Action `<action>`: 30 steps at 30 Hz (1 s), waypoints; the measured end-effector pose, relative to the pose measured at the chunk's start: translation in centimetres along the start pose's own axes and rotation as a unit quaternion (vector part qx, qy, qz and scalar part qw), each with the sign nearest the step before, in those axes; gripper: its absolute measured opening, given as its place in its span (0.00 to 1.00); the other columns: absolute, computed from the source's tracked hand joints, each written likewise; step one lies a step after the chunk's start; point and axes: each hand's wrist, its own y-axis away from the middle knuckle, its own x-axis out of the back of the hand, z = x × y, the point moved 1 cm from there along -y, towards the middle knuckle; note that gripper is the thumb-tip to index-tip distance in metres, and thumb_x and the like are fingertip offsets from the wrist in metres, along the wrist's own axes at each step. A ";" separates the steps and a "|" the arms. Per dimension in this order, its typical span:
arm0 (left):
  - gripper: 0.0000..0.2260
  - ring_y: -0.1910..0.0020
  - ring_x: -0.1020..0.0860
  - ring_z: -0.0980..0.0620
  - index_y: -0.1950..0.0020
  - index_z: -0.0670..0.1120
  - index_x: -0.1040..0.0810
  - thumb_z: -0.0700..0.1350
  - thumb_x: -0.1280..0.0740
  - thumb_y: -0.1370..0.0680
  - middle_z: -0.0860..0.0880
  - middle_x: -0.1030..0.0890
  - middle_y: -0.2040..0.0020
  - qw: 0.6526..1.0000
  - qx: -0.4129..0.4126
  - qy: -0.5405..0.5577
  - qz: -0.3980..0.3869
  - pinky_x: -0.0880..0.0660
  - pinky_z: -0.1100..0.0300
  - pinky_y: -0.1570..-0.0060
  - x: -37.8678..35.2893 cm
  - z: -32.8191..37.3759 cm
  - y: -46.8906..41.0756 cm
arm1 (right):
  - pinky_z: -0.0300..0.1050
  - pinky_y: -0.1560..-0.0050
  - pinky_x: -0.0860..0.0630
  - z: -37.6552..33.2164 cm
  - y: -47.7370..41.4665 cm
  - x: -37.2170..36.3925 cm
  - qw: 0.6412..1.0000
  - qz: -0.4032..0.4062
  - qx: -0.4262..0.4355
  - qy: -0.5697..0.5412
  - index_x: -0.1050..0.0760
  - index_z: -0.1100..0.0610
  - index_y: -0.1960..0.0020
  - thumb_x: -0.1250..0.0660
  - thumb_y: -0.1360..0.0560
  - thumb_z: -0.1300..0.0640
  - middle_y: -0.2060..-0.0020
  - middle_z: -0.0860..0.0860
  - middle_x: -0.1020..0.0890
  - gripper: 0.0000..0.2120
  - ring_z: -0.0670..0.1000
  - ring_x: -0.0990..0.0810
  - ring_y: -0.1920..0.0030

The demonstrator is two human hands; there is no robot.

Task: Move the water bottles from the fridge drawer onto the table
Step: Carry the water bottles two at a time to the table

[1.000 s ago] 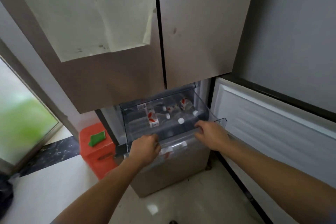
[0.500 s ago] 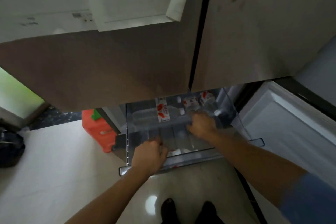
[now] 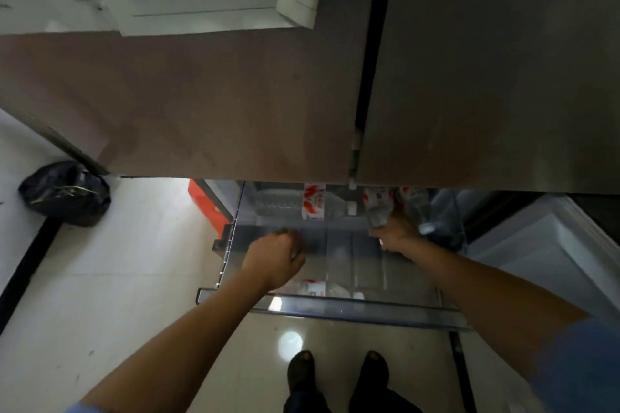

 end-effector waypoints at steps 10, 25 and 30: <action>0.25 0.24 0.47 0.41 0.25 0.50 0.40 0.45 0.38 0.22 0.47 0.43 0.22 0.962 -0.062 -0.264 -0.007 0.48 0.43 0.27 -3.0 5.9 -11.7 | 0.44 0.50 0.23 4.7 4.8 2.0 0.994 -0.041 -0.043 -0.088 0.41 0.54 0.26 0.25 0.31 0.56 0.37 0.57 0.24 0.39 0.57 0.22 0.44; 0.20 0.30 0.39 0.39 0.34 0.51 0.26 0.54 0.33 0.25 0.44 0.37 0.29 0.940 -0.149 -0.307 -0.007 0.36 0.44 0.33 -0.9 7.1 -6.0 | 0.45 0.50 0.26 3.8 7.8 4.0 0.996 0.029 -0.026 -0.083 0.39 0.50 0.28 0.34 0.28 0.36 0.38 0.54 0.23 0.35 0.57 0.22 0.44; 0.20 0.35 0.31 0.44 0.33 0.48 0.32 0.54 0.36 0.22 0.44 0.31 0.32 0.948 -0.190 -0.257 0.008 0.30 0.51 0.39 2.9 4.7 -2.5 | 0.49 0.48 0.24 1.4 10.6 4.4 0.995 0.092 -0.013 -0.045 0.35 0.50 0.29 0.39 0.24 0.38 0.40 0.57 0.22 0.28 0.60 0.22 0.44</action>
